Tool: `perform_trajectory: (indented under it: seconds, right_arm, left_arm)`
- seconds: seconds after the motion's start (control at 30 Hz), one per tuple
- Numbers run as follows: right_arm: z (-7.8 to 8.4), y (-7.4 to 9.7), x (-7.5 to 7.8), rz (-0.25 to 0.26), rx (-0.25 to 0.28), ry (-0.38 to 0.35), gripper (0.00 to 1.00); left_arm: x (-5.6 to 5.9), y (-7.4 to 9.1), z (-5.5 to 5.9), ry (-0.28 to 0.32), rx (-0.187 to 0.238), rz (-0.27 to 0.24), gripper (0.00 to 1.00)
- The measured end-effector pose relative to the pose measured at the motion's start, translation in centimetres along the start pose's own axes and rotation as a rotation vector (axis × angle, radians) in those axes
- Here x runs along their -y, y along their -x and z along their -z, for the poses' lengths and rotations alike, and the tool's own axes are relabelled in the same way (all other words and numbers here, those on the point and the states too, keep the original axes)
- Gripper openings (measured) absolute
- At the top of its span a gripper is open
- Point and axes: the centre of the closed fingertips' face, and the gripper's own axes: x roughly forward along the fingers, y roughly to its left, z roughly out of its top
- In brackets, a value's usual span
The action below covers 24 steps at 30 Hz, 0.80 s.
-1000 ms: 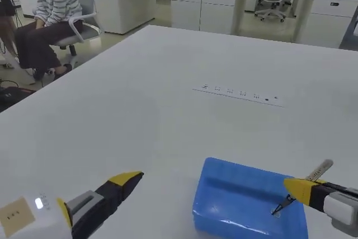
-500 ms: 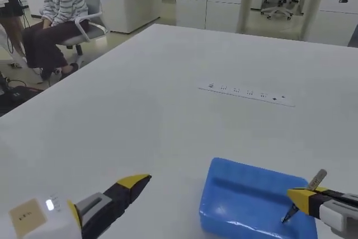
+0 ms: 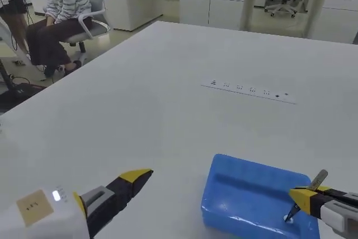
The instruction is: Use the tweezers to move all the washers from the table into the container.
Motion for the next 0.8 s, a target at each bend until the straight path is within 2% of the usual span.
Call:
perform_trajectory:
  seconds: [0.2,0.5,0.8]
  right_arm:
    - [-0.8,0.8,-0.4,-0.008,0.054,-0.029,0.04]
    - [-2.7,2.4,-1.9,-0.031,0.122,-0.051,0.03]
    - [-3.4,3.5,-3.9,-0.071,0.148,-0.044,0.03]
  left_arm:
    - [0.2,0.0,0.2,-0.003,-0.01,0.009,0.82]
    - [0.1,0.1,0.1,-0.004,-0.002,0.002,0.82]
    - [0.2,0.1,0.1,-0.008,-0.005,0.008,0.8]
